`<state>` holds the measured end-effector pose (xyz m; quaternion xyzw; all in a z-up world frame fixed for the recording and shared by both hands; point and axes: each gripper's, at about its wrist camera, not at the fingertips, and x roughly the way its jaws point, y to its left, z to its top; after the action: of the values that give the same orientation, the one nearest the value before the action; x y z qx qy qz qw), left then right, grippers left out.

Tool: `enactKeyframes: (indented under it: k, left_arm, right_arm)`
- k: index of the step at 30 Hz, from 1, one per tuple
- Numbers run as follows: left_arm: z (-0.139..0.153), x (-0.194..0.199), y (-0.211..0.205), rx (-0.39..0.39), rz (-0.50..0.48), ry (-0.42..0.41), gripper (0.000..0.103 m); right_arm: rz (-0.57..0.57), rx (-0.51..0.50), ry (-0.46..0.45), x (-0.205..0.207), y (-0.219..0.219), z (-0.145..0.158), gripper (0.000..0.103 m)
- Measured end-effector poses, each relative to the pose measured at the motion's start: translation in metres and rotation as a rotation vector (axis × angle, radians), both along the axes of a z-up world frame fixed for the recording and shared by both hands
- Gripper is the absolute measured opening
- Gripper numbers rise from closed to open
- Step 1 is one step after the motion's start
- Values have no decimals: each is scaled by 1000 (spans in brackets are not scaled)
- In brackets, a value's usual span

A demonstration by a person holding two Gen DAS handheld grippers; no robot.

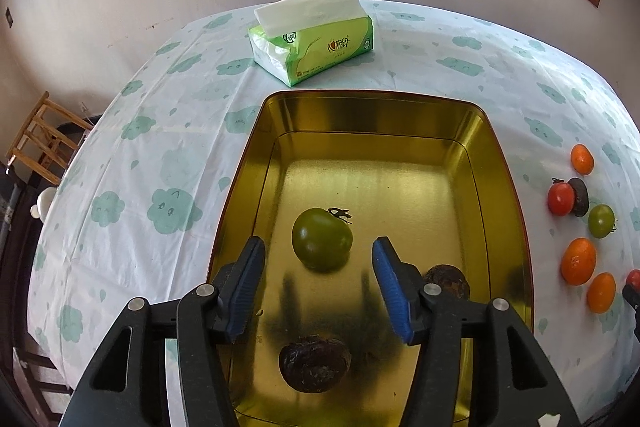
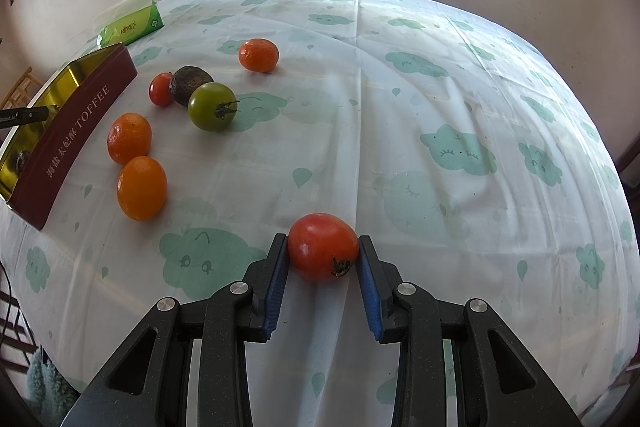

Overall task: Organize fruits
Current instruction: 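Withdraw the open left gripper while the right gripper carries the red tomato toward the tray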

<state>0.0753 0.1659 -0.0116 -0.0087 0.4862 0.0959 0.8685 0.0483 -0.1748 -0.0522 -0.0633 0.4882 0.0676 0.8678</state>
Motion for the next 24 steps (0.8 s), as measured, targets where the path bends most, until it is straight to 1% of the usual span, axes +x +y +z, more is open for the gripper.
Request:
enactKeyframes:
  k: [8,10,13,19,22,24]
  left_arm:
    - [9,-12,-5,0,-6,-32,66]
    - [11,-15,-5,-4,-7,-40,70]
    - [13,-19,-6,-14,-10,-53,73]
    - [21,-30,-1,-44,-3,-82,79]
    - [26,-37,6,-49,17,-101,81]
    - [29,-42,13,-60,39,-110,81]
  right_arm:
    - [-2,-2,3,0,0,0,35]
    - [-2,-3,2,-1,0,1,35]
    - [1,-2,-8,-2,-2,5,35]
    - [21,7,-48,-7,2,28,35]
    - [58,33,-70,-7,9,42,35]
    - [94,51,-79,-7,22,51,35]
